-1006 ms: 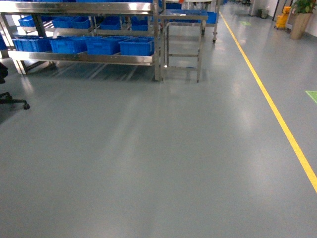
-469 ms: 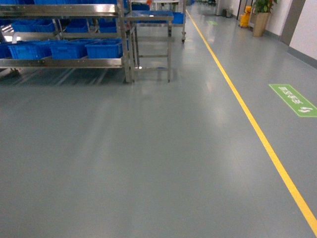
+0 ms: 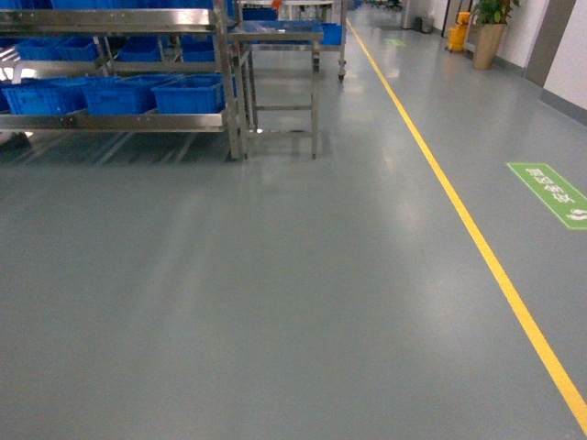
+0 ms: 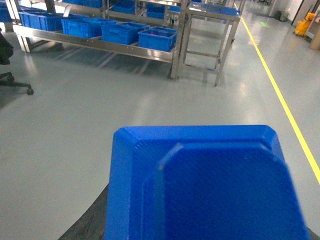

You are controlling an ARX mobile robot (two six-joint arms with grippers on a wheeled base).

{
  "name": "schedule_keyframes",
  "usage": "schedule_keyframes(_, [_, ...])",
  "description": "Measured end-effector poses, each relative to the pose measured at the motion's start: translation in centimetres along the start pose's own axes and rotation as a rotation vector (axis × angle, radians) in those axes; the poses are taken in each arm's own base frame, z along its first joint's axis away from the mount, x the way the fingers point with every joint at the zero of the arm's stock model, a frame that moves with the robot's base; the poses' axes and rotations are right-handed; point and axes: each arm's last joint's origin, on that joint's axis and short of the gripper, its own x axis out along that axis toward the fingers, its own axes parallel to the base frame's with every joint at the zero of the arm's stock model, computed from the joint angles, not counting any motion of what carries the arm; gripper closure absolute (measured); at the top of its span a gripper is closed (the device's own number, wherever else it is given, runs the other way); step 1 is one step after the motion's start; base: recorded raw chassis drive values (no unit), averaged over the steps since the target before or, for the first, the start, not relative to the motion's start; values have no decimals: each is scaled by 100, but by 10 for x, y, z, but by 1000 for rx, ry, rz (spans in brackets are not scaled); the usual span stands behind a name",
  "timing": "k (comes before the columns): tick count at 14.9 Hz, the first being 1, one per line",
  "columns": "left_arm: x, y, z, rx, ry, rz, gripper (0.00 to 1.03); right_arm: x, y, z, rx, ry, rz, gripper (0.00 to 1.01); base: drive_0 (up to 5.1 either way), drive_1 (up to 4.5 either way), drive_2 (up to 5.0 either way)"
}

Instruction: Pick blue part to blue bin on bottom shelf

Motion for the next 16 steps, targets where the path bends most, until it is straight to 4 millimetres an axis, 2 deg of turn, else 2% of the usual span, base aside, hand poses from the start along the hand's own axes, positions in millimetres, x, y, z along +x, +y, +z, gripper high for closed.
schedule_keyframes(16, [0,0,0,2,5,-2,60,0,0,0,0,4,0,3,-5,415,-424])
